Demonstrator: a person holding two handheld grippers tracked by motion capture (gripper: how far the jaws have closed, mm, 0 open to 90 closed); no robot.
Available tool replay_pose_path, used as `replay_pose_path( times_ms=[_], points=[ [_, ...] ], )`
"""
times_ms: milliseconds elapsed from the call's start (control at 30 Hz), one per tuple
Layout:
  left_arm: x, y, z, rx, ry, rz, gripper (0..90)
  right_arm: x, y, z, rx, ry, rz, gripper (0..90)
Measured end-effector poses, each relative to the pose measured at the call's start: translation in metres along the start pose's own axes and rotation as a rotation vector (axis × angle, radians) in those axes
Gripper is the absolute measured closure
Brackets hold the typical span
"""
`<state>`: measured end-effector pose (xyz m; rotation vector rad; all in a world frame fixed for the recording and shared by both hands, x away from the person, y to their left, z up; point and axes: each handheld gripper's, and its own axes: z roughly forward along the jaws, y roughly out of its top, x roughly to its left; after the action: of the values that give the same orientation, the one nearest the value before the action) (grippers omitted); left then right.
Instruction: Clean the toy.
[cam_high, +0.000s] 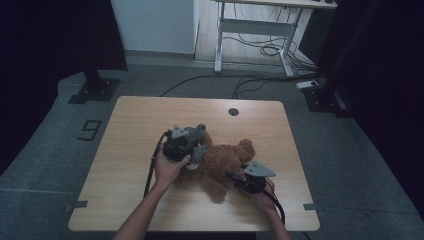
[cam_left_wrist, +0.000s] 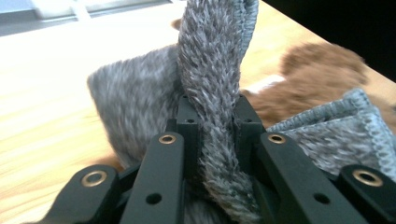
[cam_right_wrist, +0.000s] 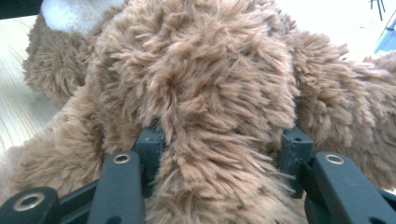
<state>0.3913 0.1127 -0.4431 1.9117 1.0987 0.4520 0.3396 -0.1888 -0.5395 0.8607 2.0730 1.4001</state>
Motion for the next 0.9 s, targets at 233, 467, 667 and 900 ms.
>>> replay_pose_path(
  times_ms=[233, 467, 667, 900],
  points=[
    [0.046, -0.054, -0.007, 0.095, 0.055, -0.070, 77.8, -0.005, -0.002, 0.001, -0.006, 0.004, 0.053, 48.4],
    [0.054, -0.088, -0.004, 0.099, -0.003, -0.129, 77.7, -0.005, -0.002, 0.002, -0.011, 0.001, 0.068, 48.4],
    [0.026, -0.041, -0.031, -0.058, -0.035, -0.058, 77.6, -0.005, -0.002, 0.002, -0.012, 0.001, 0.074, 48.4],
    [-0.067, 0.007, -0.010, -0.065, -0.126, 0.188, 77.5, -0.005, -0.002, 0.002, -0.010, 0.002, 0.076, 48.3]
  ],
)
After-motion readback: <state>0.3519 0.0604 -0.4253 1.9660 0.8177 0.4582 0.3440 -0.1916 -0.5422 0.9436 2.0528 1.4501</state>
